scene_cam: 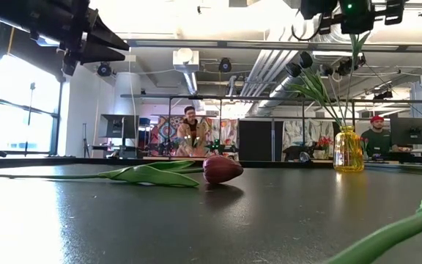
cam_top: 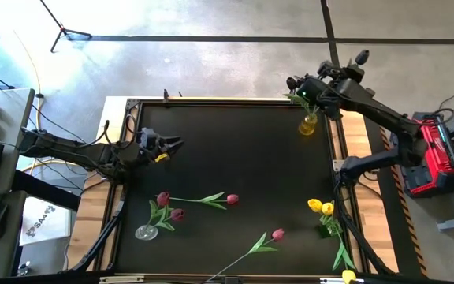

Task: Sort flowers into vase by color
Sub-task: Put the black flower into the yellow vase

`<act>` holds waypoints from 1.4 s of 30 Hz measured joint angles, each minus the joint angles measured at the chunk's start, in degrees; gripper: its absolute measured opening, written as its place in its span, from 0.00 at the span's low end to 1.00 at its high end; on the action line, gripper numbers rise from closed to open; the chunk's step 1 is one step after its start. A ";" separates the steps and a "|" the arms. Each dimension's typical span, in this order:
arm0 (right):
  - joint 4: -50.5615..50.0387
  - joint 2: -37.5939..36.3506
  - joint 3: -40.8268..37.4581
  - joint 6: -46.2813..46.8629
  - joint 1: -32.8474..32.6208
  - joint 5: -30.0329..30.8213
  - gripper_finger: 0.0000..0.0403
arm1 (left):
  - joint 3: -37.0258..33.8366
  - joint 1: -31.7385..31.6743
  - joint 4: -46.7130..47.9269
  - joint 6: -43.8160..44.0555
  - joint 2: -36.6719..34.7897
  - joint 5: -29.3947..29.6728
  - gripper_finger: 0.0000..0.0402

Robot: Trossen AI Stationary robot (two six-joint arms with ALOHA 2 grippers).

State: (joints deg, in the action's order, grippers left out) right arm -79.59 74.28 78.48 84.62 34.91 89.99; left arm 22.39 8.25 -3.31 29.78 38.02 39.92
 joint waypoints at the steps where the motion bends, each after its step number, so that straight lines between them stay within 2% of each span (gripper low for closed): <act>1: 0.24 0.36 0.00 0.05 0.19 0.02 0.00 | 0.00 0.00 0.01 0.00 0.00 0.03 0.29; 12: 1.05 6.51 0.00 -0.04 1.70 0.01 0.00 | 0.00 0.00 0.00 0.00 0.00 0.63 0.29; 19: 0.98 6.77 0.00 -1.95 1.32 -0.56 0.00 | 0.00 0.00 0.02 0.15 0.00 0.61 0.29; 32: 2.44 6.62 0.42 -17.90 -1.86 -12.31 0.00 | 0.00 0.00 0.02 -3.92 0.00 0.61 0.29; 42: 8.47 6.65 0.44 -31.96 -2.68 -24.65 0.00 | 0.00 0.00 0.05 -1.36 0.00 -2.19 0.29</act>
State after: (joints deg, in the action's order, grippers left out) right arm -71.12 80.93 78.91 52.65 32.23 65.33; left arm 22.39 8.25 -3.25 28.42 38.02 37.73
